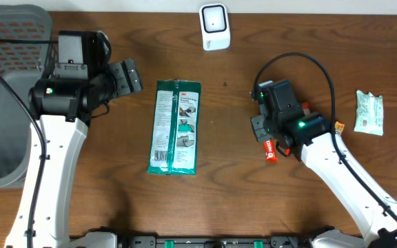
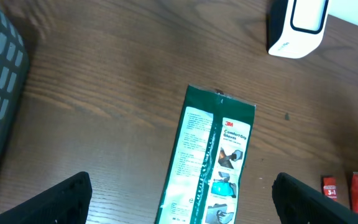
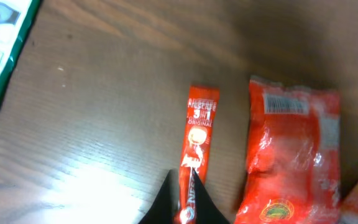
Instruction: Scan the item barcode
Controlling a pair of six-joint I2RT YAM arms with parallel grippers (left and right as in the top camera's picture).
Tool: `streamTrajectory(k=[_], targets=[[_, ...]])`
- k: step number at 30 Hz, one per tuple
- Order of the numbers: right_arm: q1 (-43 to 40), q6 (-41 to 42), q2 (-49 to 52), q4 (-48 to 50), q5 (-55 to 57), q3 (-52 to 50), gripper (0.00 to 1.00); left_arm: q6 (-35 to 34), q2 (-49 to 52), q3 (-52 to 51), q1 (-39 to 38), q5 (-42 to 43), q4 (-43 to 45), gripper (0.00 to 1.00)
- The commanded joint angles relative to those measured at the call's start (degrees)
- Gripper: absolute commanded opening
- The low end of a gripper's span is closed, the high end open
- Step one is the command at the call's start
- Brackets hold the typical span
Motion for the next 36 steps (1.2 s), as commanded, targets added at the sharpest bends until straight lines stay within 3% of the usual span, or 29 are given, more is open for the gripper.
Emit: streamTrajectory(k=[1,4,8,9,13,20,31,35,36], targets=[[-2.47,6.08,-0.83,-3.02,-1.22,0.59,0.58,0.57,-0.09,0.00,0.24,-0.35,0.02,0.93],[-4.02,9.18,-0.28,-4.48,-3.85,0.17,0.62,0.57,-0.09,0.00,0.24,-0.35,0.02,0.93],[-4.57,11.34,2.05,-5.90,-4.26,-0.20,0.42,0.57,-0.09,0.00,0.24,-0.35,0.02,0.93],[-4.22,11.15,3.02,-6.43,-4.20,-0.20,0.41,0.57,-0.09,0.00,0.24,-0.35,0.04,0.93],[-1.79,9.90,7.89,-7.37,-1.03,-0.22,0.45,0.57,-0.09,0.00,0.24,-0.35,0.02,0.93],[-0.72,9.88,17.20,-6.73,2.01,-0.22,0.45,0.57,-0.09,0.00,0.24,-0.35,0.02,0.93],[-0.79,9.88,23.63,-6.95,2.03,-0.74,0.36,0.57,-0.09,0.00,0.24,-0.35,0.02,0.93],[-0.79,9.88,23.67,-7.10,1.99,-1.40,0.23,0.55,-0.09,0.00,0.24,-0.35,0.02,0.93],[-0.79,9.88,23.58,-7.10,1.99,-1.38,0.07,0.57,-0.09,0.00,0.24,-0.35,0.02,0.93]])
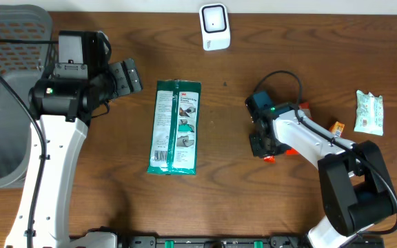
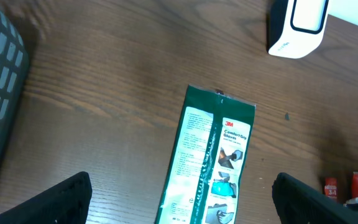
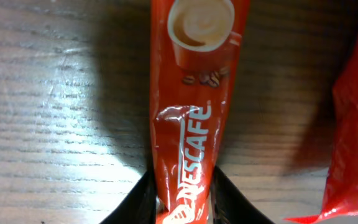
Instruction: Scan the item barcode
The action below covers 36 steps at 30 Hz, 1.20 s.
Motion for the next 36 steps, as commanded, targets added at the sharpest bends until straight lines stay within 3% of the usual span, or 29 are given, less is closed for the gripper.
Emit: streamTrajectory(k=[1,7,12,17,24,31,36], targets=[[0.28,0.37,1.25,-0.20,1.16,-1.09,0.01,0.57,-0.11,0.00,0.24,-0.33,0.00,0.93],[0.00,-5.53,-5.46,-1.84,-5.66,3.82,0.01,0.57,-0.11,0.00,0.24,-0.33,0.00,0.93],[-0.22,-4.52,-15.19,-2.84,-6.75,6.10,0.01,0.57,-0.11,0.00,0.24,-0.33,0.00,0.93],[-3.96,-6.91,-22.29,-4.33,-20.17,6.38,0.01,0.55,-0.11,0.00,0.24,-0.33,0.00,0.93],[-14.19,-15.91,-22.10,-12.94,-44.39,10.67,0.01,0.57,-0.11,0.00,0.24,-0.33,0.00,0.93],[-21.24,-18.58,-20.83,-17.16,-53.83,11.43,0.01,0.57,-0.11,0.00,0.24,-0.33,0.00,0.93],[-23.30,-26.99,-17.46,-23.08,-62.01,11.43,0.01,0.57,-0.11,0.00,0.24,-0.33,0.00,0.93]])
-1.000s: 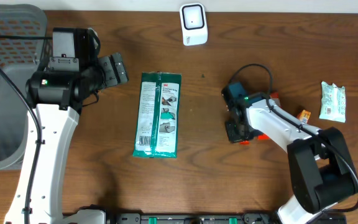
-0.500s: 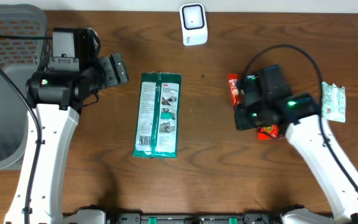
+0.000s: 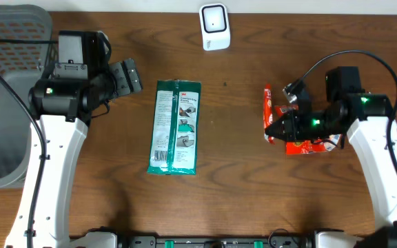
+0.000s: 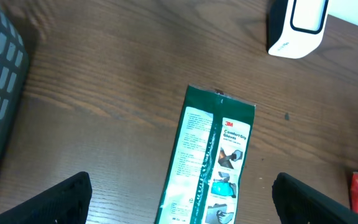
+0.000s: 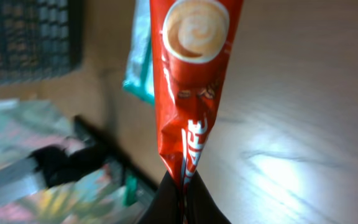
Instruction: Scan the item barcode
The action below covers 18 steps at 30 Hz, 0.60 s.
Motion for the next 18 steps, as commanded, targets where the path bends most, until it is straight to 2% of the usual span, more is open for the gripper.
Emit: streamTrajectory(k=[1,5,11,13,18], targets=[[-1.20,-9.25,3.04,-3.37,-9.70,0.92,0.01,0.57,-0.11,0.00,0.24,-0.33,0.00,0.93],[-1.05,-18.25,6.99,-9.33,-13.20,0.90,0.01,0.55,-0.11,0.00,0.24,-0.33,0.00,0.93],[-0.28,-43.21,14.01,-25.44,-19.78,0.87,0.01,0.55,-0.11,0.00,0.24,-0.33,0.00,0.93],[0.24,-48.87,15.56,-28.85,-20.92,0.87,0.01,0.57,-0.11,0.00,0.24,-0.33,0.00,0.93],[5.40,-53.53,16.76,-29.09,-20.96,0.74,0.01,0.57,-0.11,0.00,0.24,-0.33,0.00,0.93]])
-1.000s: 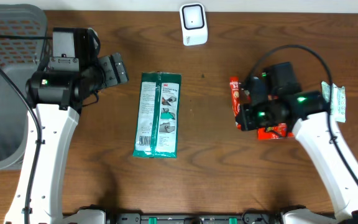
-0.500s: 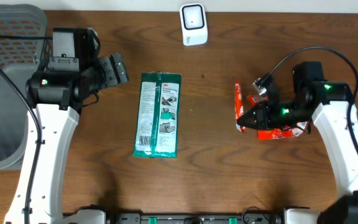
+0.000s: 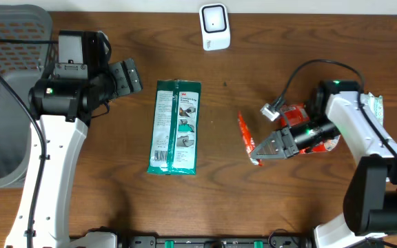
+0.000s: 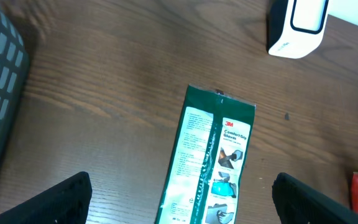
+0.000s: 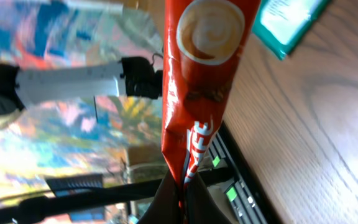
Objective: Scan the item barcode
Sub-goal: 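Raise the red stick to the white scanner with the right gripper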
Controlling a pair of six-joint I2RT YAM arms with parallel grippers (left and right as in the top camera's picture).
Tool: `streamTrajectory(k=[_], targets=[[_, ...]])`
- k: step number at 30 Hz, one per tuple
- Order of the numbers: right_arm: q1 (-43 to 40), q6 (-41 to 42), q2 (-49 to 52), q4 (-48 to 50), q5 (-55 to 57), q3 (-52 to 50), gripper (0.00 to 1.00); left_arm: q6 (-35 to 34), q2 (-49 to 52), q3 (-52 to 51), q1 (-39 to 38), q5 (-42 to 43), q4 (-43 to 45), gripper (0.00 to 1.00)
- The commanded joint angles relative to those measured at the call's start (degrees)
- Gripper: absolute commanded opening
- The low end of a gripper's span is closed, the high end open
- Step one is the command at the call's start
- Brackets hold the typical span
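Note:
My right gripper (image 3: pixel 259 156) is shut on a red Nescafe coffee stick (image 3: pixel 245 135), held above the table right of centre; in the right wrist view the stick (image 5: pixel 197 74) runs up from the pinched fingertips (image 5: pixel 180 202). The white barcode scanner (image 3: pixel 214 26) stands at the table's far edge, also in the left wrist view (image 4: pixel 296 26). My left gripper (image 4: pixel 179 199) hangs open above the table's left part, its fingers (image 4: pixel 55 198) spread wide, nothing between them.
A green 3M glove pack (image 3: pixel 176 127) lies flat left of centre. A red snack bag (image 3: pixel 307 134) lies under my right arm, a pale wrapped pack (image 3: pixel 371 110) at the right edge. A grey basket (image 3: pixel 2 83) stands at the far left.
My right gripper has turned and moved leftward and toward the front edge with the coffee stick, which now tilts over the table between the glove pack and the red bag. The left arm is unchanged.
My right gripper stood over the coffee stick lying beside the red bag, then was down with its fingers on either side of it. Then it held the stick lifted upright near the bag, and now holds it tilted further left. The left arm stayed still throughout.

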Motion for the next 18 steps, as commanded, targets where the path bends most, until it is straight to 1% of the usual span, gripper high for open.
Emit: streamTrajectory(k=[1,5,9,18], targets=[[4.98,-9.68,0.26,-0.22,-3.21,0.63,0.01,0.57,-0.09,0.00,0.24,-0.33,0.02,0.93],[9.18,-10.62,0.26,-0.22,-4.39,0.68,0.01,0.55,-0.09,0.00,0.24,-0.33,0.02,0.93],[11.37,-10.58,0.26,-0.22,-6.05,0.81,0.01,0.57,-0.09,0.00,0.24,-0.33,0.02,0.93],[8.20,-10.45,0.26,-0.22,-5.03,2.60,0.01,0.55,-0.09,0.00,0.24,-0.33,0.02,0.93]])
